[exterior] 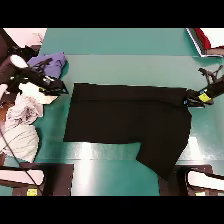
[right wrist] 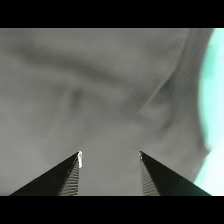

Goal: Fold the shirts.

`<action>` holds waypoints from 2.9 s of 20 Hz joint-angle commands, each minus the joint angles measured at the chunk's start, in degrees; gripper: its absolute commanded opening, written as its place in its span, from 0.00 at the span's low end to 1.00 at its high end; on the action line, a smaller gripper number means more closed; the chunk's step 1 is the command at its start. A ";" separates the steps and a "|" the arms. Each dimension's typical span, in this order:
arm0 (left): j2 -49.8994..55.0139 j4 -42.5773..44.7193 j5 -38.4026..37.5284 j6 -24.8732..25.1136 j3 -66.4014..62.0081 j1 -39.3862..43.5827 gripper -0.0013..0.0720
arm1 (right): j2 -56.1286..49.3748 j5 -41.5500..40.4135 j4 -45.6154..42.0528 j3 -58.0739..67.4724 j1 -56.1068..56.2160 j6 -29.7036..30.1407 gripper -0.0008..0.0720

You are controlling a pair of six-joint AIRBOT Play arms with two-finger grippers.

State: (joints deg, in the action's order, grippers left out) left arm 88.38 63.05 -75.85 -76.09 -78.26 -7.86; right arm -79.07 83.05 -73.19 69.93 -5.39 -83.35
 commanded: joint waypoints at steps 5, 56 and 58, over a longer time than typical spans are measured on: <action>-20.90 -0.92 -1.22 1.14 30.05 -5.51 0.83 | 13.84 0.20 18.32 -12.76 -7.32 5.95 0.60; -24.41 -10.95 1.75 7.52 38.34 -5.46 0.05 | 27.04 0.70 -1.70 -42.80 -1.36 -4.02 0.03; -26.56 -8.41 -0.96 6.54 36.72 -5.46 0.05 | 31.34 7.19 -8.83 -37.70 -0.74 -4.02 0.03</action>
State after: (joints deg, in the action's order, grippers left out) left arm 63.35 51.51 -73.45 -68.71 -39.79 -13.30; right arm -51.81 82.56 -75.33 27.77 -7.49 -87.50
